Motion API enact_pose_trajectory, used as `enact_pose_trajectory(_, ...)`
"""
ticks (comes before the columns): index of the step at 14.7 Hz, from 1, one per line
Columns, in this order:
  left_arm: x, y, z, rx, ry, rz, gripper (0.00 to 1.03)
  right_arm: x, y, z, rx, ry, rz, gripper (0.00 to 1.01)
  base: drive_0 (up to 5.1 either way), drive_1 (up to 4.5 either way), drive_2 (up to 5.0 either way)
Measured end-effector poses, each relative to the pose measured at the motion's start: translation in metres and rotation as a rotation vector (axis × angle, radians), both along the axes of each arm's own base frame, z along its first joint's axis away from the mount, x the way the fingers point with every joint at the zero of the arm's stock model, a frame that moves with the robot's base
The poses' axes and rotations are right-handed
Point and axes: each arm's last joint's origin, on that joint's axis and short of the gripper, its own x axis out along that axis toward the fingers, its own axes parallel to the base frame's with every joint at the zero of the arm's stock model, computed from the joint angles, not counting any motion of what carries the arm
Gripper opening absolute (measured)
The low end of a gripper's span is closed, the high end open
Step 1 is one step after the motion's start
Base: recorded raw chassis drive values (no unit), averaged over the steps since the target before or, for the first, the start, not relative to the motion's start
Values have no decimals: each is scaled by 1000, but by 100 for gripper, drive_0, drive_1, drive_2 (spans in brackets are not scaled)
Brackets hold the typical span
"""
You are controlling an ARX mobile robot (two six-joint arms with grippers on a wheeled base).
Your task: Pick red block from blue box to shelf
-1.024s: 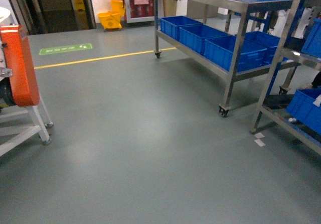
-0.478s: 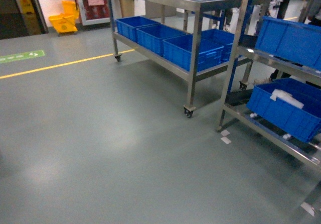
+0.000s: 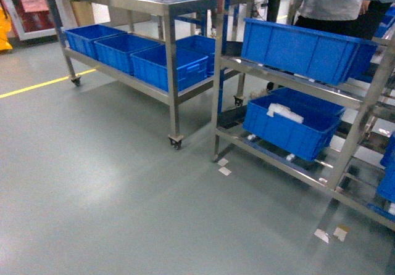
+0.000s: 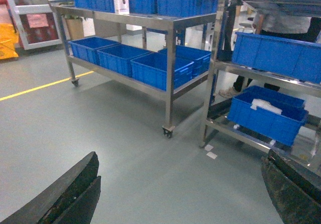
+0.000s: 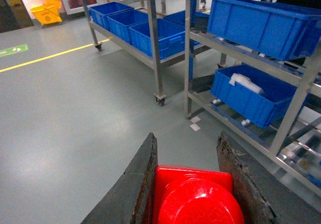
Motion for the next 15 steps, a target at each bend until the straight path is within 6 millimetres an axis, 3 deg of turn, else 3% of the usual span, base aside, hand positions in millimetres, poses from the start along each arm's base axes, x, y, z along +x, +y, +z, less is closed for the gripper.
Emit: enact_pose_trajectory(15,0,0,0,0,-2,0,98,0,0,0,0,1,0,30,-172,-12,-331)
